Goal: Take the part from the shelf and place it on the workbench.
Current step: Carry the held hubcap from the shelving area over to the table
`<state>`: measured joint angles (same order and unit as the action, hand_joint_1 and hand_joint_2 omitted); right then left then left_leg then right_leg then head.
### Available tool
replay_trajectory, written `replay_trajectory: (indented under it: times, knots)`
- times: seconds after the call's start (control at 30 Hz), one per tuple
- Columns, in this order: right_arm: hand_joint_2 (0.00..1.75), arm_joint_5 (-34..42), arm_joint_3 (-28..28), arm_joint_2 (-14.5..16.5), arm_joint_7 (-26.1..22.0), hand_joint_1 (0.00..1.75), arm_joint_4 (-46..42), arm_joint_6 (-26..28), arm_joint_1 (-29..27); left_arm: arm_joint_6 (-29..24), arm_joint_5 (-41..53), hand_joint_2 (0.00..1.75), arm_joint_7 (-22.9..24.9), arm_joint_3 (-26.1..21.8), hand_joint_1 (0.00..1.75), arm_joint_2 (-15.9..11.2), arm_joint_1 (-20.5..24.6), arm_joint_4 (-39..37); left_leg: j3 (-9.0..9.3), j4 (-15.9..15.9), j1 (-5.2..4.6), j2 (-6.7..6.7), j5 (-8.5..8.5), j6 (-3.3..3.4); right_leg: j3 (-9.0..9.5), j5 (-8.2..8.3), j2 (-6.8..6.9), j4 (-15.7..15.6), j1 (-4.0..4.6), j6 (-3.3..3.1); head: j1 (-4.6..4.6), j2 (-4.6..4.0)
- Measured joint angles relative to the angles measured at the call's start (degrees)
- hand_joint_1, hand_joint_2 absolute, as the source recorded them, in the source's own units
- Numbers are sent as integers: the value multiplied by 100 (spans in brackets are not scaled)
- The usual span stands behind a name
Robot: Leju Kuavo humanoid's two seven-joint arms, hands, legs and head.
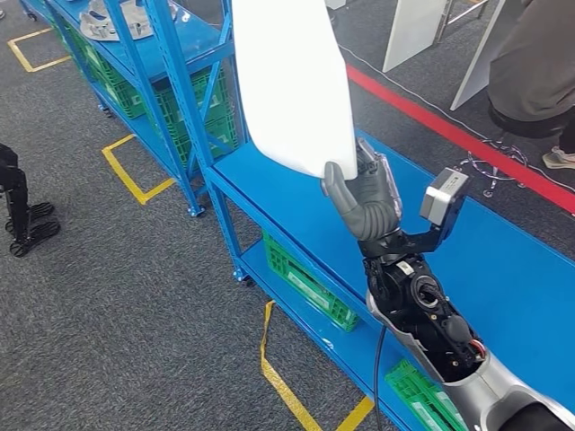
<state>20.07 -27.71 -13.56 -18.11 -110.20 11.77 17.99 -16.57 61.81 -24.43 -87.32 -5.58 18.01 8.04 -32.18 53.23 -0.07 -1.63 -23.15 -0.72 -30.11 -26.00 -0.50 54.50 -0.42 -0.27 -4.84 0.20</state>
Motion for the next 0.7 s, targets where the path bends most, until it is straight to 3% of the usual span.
replay_trajectory:
  times: [0.7]
  knots:
    - [175,88,-216,151,4,175,213,-791,10,68,116,175,24,0,0,17,37,0,-1,0,0,-1,0,0,1,0,1,0,0,0,0,0]
